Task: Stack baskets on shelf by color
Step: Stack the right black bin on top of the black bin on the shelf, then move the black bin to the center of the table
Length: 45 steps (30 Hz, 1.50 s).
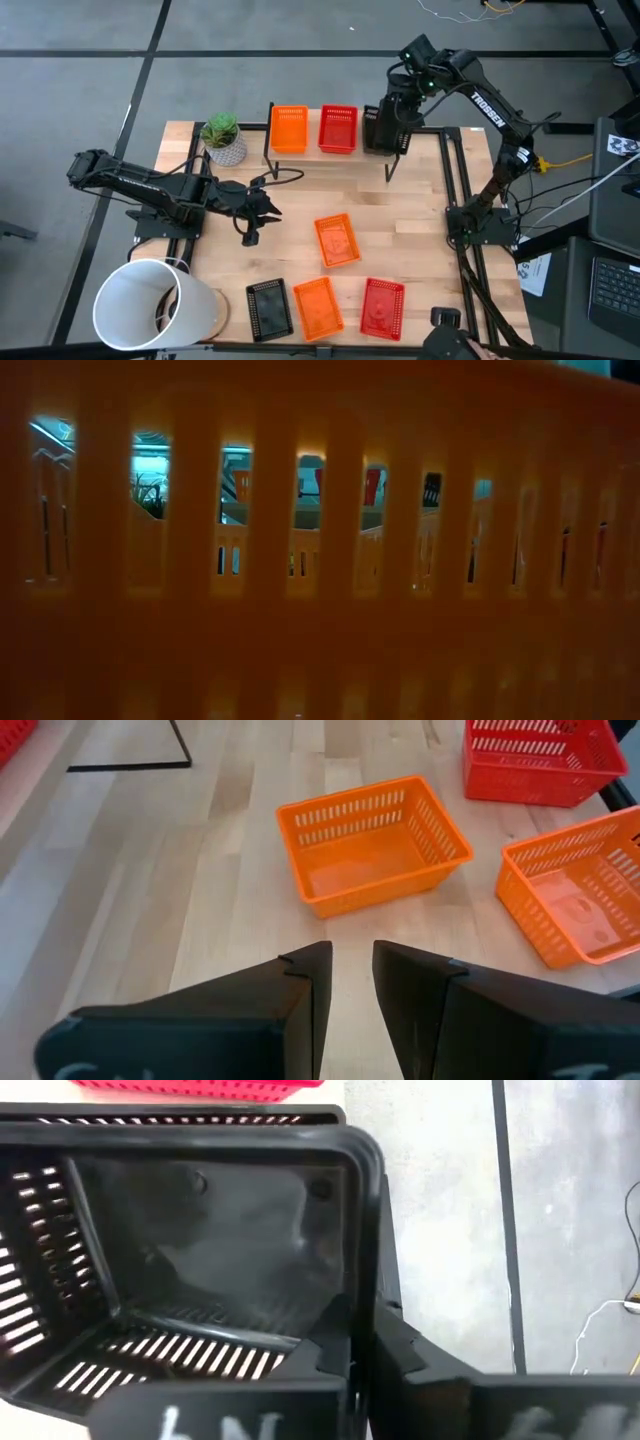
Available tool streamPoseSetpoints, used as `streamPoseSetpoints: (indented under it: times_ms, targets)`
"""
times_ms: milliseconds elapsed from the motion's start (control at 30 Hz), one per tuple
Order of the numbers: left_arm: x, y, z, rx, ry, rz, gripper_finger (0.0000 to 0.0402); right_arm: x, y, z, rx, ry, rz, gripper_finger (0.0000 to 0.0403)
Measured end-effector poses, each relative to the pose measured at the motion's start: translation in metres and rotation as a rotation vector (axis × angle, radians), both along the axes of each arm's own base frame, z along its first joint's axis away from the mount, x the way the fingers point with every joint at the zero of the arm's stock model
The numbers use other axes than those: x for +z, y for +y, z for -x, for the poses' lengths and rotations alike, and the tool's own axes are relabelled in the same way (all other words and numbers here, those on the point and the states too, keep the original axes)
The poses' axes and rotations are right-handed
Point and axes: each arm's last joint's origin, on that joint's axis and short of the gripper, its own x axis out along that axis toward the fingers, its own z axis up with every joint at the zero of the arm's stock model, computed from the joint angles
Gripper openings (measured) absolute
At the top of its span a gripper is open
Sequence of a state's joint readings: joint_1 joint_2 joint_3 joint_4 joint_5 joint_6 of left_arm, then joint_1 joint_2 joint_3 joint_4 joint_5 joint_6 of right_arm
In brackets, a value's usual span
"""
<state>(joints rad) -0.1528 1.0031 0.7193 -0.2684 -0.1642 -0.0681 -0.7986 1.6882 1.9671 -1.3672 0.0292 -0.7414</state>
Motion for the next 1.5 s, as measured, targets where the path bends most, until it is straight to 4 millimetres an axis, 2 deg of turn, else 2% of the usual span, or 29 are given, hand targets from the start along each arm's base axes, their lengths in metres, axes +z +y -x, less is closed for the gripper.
streamPoseSetpoints:
  times_ms: [467, 667, 800, 900, 1000, 1133, 1333, 1500]
  targets:
    - [0.000, 0.000, 0.000, 0.002, 0.000, -0.001, 0.0069, 0.002, 0.001, -0.006, 0.053, -0.094, -0.034, 0.0101]
    - [0.000, 0.000, 0.000, 0.002, 0.000, -0.001, 0.0069, 0.002, 0.001, -0.006, 0.025, -0.109, -0.050, 0.0111]
    - [0.000, 0.000, 0.000, 0.002, 0.000, -0.001, 0.0069, 0.002, 0.006, -0.009, 0.003, -0.213, -0.183, 0.0110]
    - [0.000, 0.000, 0.000, 0.005, -0.001, 0.004, 0.0069, 0.001, 0.017, -0.010, 0.009, -0.250, -0.342, 0.0110]
    - [0.000, -0.001, 0.000, 0.035, -0.008, 0.064, 0.0069, -0.001, 0.036, -0.004, -0.033, -0.208, -0.546, 0.0107]
    - [-0.005, -0.011, -0.005, -0.007, 0.020, 0.150, 0.0069, -0.001, 0.057, -0.001, -0.057, -0.233, -0.643, 0.0107]
    - [-0.030, -0.054, -0.016, -0.139, 0.155, 0.287, 0.0069, -0.004, 0.096, 0.020, -0.014, -0.205, -0.650, 0.0107]
    - [-0.050, -0.087, -0.020, -0.242, 0.277, 0.437, 0.0069, -0.017, 0.121, 0.040, -0.002, -0.187, -0.659, 0.0107]
